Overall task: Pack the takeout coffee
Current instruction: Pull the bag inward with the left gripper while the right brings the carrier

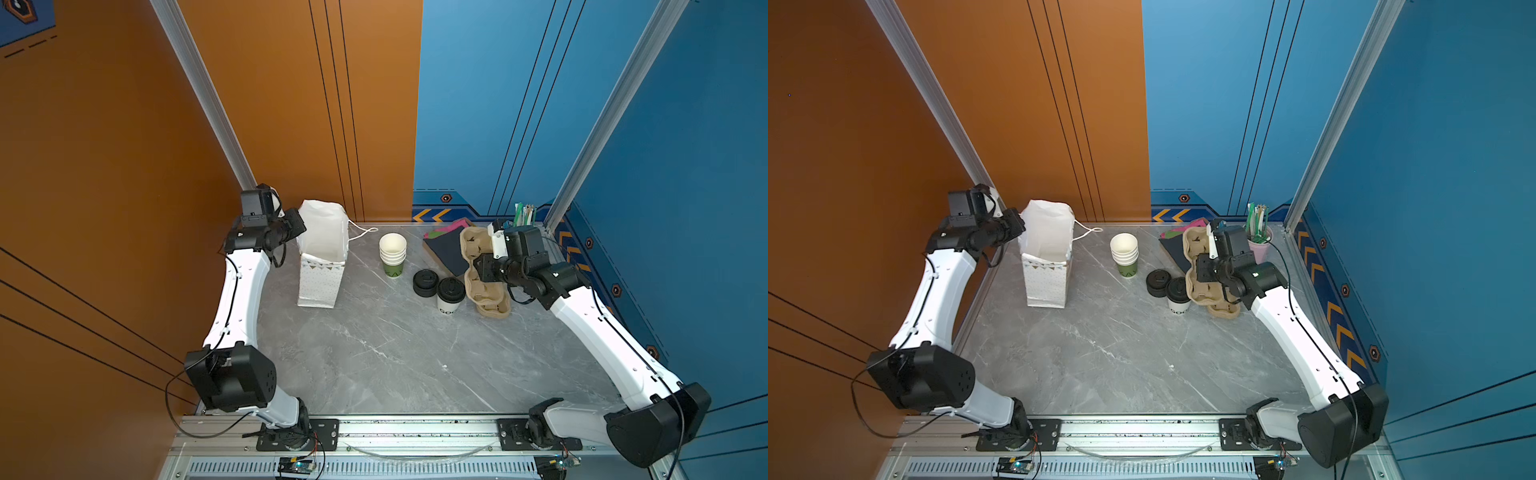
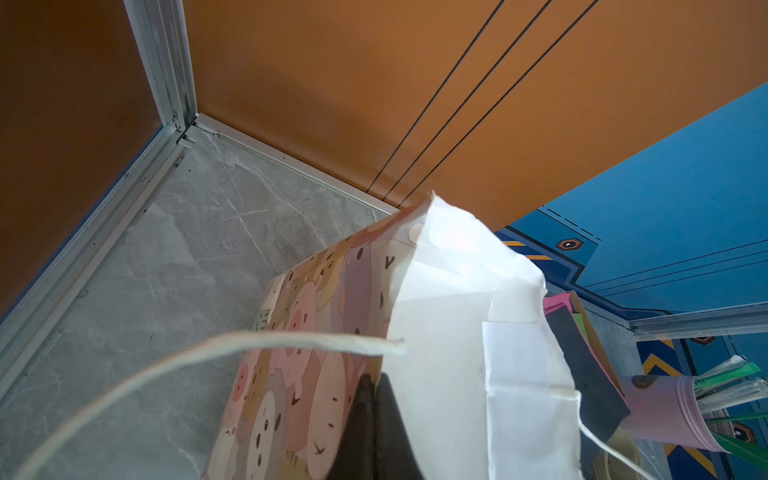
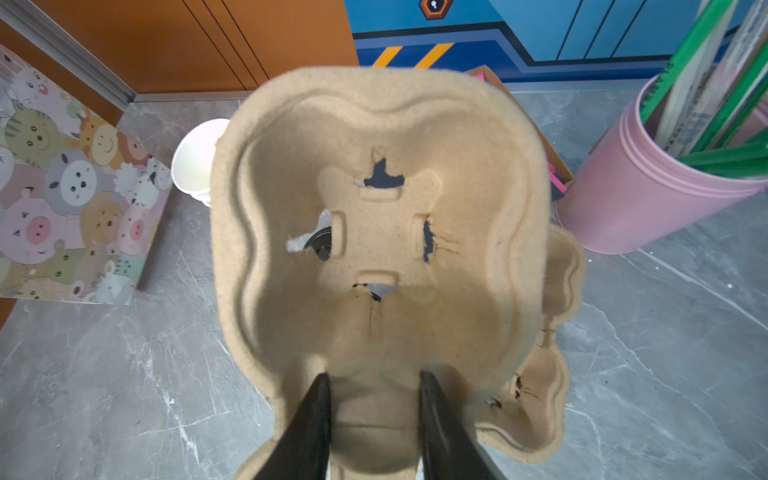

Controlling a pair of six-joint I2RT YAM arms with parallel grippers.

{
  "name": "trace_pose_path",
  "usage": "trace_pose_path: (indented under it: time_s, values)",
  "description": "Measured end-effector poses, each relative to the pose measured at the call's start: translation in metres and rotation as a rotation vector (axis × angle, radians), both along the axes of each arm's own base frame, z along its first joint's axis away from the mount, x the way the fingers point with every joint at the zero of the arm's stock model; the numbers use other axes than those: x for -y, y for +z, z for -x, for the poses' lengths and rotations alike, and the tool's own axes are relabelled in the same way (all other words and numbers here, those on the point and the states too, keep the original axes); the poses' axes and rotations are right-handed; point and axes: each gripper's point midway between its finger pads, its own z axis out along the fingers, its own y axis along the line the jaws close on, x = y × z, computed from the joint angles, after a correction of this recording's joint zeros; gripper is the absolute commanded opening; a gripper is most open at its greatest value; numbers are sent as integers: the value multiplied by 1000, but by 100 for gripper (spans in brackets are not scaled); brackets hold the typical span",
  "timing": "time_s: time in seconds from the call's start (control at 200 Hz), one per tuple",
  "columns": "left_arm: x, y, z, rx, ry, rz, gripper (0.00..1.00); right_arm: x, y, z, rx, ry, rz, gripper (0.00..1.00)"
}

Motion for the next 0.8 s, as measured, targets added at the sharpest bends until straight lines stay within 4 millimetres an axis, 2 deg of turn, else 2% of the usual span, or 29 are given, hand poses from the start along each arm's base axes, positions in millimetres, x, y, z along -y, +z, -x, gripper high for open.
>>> trace_pose_path:
  time_s: [0.16,0.33,0.586,0.801]
  values:
    - [11,3,26,107,47,34,0,-14,10,0,19,33,-8,35]
    - [31,7,56,236,50,55,0,-29,17,2,32,70,-13,34]
    - [74,-24,96,301,-18,53,0,-63,39,17,82,161,-28,34]
    - [81,-25,112,342,-22,61,0,-93,66,34,148,228,-40,34]
